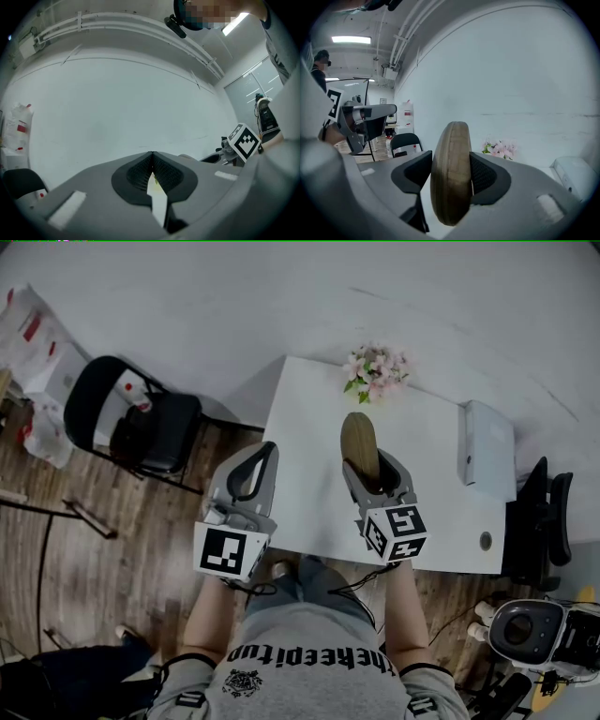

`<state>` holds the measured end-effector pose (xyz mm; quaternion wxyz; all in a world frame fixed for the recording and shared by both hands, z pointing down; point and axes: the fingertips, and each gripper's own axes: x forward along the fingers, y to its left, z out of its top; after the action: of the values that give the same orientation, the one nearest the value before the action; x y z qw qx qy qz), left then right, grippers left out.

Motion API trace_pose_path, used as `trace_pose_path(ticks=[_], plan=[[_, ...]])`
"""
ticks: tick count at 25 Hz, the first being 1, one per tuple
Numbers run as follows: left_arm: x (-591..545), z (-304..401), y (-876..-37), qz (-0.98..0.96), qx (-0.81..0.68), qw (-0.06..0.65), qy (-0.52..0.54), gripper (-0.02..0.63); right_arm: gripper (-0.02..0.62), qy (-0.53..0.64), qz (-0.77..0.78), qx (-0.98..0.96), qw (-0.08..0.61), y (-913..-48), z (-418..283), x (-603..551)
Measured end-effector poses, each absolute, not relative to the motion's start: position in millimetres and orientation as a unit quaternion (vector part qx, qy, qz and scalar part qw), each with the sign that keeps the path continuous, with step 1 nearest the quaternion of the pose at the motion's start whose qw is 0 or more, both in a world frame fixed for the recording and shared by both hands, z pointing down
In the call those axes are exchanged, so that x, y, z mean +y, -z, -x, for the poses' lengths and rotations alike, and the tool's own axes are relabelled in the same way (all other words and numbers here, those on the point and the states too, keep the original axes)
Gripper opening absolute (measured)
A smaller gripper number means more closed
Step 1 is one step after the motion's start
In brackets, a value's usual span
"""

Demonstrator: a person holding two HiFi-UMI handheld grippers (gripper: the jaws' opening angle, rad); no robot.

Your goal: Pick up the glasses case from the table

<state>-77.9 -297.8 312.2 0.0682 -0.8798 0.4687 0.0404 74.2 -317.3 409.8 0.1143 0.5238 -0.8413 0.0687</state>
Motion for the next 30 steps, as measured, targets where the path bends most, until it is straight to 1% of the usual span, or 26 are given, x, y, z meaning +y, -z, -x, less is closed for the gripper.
trace_pose_path(ticks=[14,30], plan=[[-288.3,61.9,-295.9,0.887,0.450,0.087,-0.058,0.020,0.244,-0.031,-0.551,-0.832,0.056,-366.1,-90.4,-295.8],[-277.8,43.2,-285.5,0.891,0.438,0.102,-0.059,0.020,0.244,0.002,-0.573,-0.819,0.028,-343.4,-109.3,-280.4]])
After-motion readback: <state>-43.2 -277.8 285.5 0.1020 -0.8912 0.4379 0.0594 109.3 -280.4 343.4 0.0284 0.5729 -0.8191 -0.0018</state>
